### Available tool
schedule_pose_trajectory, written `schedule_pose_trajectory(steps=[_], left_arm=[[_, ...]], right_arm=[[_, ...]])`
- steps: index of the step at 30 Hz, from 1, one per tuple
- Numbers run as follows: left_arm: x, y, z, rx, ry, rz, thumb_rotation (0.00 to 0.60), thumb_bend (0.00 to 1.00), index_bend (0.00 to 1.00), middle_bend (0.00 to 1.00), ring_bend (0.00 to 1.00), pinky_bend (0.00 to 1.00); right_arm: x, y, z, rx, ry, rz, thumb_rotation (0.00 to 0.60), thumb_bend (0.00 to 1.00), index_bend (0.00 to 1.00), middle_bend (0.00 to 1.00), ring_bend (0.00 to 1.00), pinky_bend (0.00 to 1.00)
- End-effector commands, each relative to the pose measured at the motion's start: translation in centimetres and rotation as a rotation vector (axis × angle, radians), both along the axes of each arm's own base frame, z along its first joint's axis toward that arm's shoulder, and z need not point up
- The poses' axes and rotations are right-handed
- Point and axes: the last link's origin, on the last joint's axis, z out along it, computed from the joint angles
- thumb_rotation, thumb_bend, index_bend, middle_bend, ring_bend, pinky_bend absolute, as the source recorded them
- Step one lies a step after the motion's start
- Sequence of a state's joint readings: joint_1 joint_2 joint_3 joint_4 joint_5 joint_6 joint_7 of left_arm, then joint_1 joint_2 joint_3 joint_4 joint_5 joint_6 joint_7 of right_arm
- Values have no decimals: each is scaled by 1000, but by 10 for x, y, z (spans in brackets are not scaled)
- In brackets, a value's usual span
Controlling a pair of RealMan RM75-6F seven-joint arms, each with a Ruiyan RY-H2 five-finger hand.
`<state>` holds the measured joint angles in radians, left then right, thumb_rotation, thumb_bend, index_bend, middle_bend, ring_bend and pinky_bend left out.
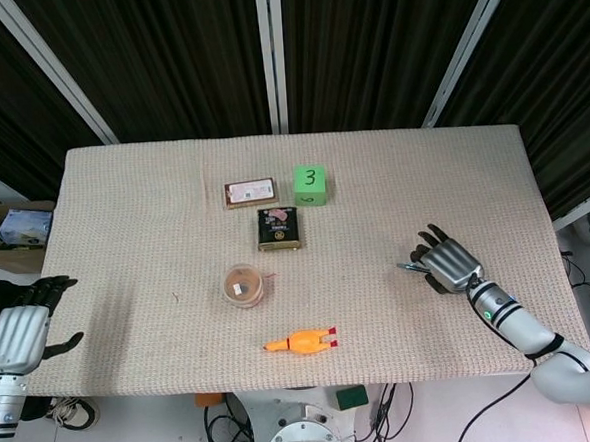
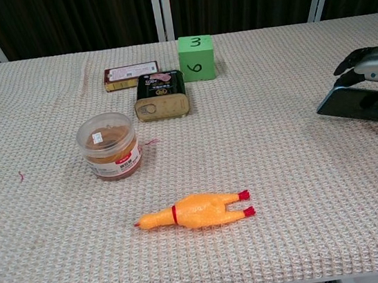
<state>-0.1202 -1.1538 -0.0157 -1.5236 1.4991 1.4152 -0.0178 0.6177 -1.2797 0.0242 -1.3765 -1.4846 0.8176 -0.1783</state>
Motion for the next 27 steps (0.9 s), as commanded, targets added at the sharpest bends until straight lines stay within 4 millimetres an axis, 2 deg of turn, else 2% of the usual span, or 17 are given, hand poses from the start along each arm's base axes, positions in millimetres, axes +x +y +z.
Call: schedule_pose_trajectory(steps=[1, 3, 5, 12, 17, 19, 21, 27], left_arm=[[0, 1, 0, -3, -1, 2, 600, 121, 216, 191, 152, 342], [0, 1, -1, -6, 0, 3, 600, 121, 216, 191, 152, 343], [0, 2, -1, -7, 0, 4, 600, 121, 217, 191, 152, 343], [-1, 1, 1, -1, 0, 9, 600, 121, 216, 191, 152, 343], [-1, 1, 2, 5, -5, 8, 600, 120, 217, 191, 152, 343], [-1, 1, 2, 8, -5, 5, 600, 120, 216, 191, 152, 343], [-1, 0, 3, 13, -6, 4, 600, 121, 216, 191, 152, 343], [-1, -2, 4, 21, -13, -9, 600, 121, 216, 191, 152, 341]], right_arm=[[9, -11, 2, -29, -13, 45, 570, 412, 15, 35, 0, 0], [11, -15, 3, -30, -16, 57, 528, 368, 0, 1, 0, 0], [13, -19, 2, -22, -12, 65, 515, 355, 0, 0, 0, 0], [14, -27, 3, -21, 1, 69, 515, 356, 0, 0, 0, 0], [8, -16, 15, -96, -60, 54, 508, 359, 0, 0, 0, 0], [2, -5, 24, -144, -90, 32, 482, 351, 0, 0, 0, 0], [-8, 15, 34, -217, -135, 1, 457, 337, 0, 0, 0, 0], [-52, 89, 52, -429, -254, -191, 434, 326, 0, 0, 0, 0]])
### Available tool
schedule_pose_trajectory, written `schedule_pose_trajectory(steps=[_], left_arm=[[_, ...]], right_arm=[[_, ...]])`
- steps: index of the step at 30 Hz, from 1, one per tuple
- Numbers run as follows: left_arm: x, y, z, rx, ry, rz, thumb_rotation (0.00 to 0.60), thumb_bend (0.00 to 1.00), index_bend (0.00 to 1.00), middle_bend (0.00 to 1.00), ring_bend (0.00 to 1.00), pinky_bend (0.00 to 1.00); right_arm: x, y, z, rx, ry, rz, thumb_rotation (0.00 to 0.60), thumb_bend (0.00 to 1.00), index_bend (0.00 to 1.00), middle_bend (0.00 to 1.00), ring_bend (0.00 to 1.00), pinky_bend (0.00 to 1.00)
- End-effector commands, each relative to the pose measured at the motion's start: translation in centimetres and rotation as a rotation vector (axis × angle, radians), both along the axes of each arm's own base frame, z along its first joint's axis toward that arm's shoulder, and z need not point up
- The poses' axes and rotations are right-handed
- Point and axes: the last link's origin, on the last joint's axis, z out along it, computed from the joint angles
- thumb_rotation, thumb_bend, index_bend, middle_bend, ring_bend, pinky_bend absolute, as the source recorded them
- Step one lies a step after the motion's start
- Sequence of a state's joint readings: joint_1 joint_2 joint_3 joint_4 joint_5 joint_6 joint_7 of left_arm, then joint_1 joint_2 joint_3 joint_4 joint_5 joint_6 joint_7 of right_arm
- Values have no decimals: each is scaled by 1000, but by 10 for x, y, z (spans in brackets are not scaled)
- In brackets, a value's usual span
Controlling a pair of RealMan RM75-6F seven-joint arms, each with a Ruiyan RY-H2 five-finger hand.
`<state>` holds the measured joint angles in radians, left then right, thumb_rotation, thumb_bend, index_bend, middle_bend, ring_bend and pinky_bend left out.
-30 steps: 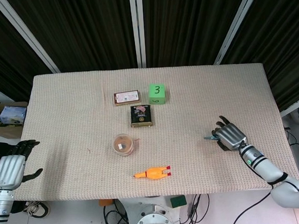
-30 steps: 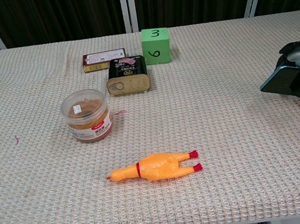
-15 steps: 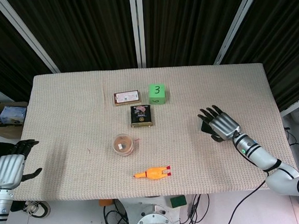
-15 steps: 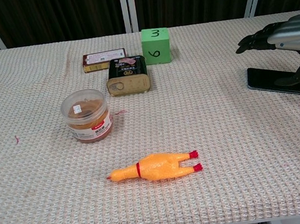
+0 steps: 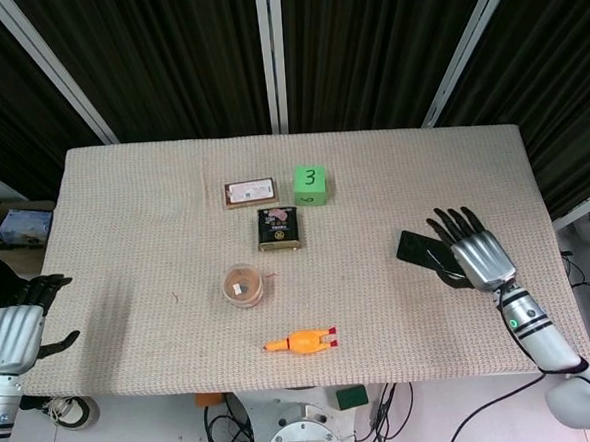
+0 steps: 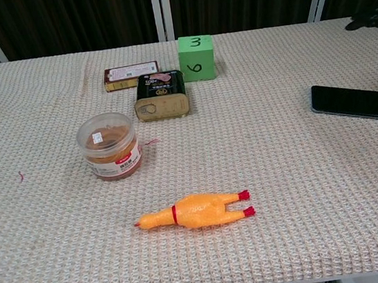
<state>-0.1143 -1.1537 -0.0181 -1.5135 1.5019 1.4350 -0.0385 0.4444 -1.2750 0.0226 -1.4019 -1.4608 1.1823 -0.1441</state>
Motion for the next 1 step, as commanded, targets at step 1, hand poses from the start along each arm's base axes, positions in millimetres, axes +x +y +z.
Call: schedule_pose_trajectory(steps=[1], left_arm=[[0, -1, 0, 3, -3, -8, 600, 121, 216, 191, 152, 341]], right_arm=[[-39, 69, 13, -153, -106, -190, 431, 325, 0, 0, 0, 0]])
